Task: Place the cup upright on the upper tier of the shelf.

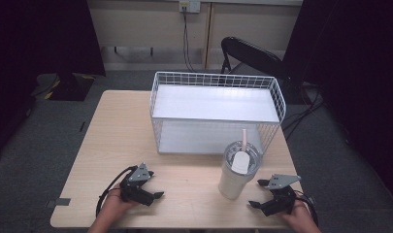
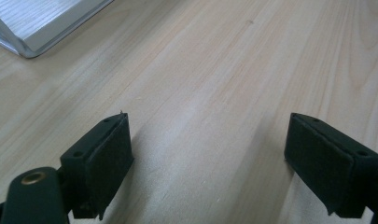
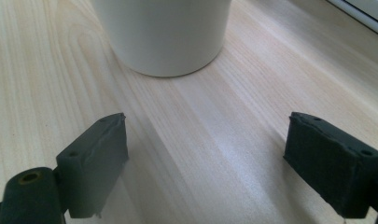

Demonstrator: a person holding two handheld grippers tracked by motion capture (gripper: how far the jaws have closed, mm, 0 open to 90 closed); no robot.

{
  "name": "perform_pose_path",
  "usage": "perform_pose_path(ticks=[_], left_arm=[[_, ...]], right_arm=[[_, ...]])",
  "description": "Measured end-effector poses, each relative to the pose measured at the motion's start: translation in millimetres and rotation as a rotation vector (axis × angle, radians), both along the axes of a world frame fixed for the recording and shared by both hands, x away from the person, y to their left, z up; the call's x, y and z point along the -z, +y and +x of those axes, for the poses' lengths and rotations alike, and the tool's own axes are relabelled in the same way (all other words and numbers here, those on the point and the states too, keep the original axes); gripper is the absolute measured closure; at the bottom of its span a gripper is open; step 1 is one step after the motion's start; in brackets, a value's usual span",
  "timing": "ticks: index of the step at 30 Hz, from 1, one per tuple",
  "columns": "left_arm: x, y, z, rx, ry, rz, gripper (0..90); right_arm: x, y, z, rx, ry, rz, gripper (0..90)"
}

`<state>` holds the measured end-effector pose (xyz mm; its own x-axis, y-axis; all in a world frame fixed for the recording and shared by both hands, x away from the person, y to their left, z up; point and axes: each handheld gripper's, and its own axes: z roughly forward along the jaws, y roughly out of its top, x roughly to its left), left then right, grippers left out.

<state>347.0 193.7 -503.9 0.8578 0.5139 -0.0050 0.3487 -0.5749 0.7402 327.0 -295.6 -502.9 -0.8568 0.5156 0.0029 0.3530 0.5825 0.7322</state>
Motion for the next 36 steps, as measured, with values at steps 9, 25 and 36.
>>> perform_pose_path(ticks=[9, 25, 36], left_arm=[[0.0, 0.0, 0.0, 0.000, 0.000, 0.000, 14.4], [0.0, 0.0, 0.0, 0.000, 0.000, 0.000, 14.4], [0.0, 0.0, 0.0, 0.000, 0.000, 0.000, 14.4]], right_arm=[[-0.8, -0.8, -3.4, 0.016, 0.006, -0.005, 13.1], [-22.6, 7.4, -0.8, 0.015, 0.047, 0.040, 17.0], [-40.5, 15.5, 2.0, -0.005, 0.013, 0.082, 16.1]])
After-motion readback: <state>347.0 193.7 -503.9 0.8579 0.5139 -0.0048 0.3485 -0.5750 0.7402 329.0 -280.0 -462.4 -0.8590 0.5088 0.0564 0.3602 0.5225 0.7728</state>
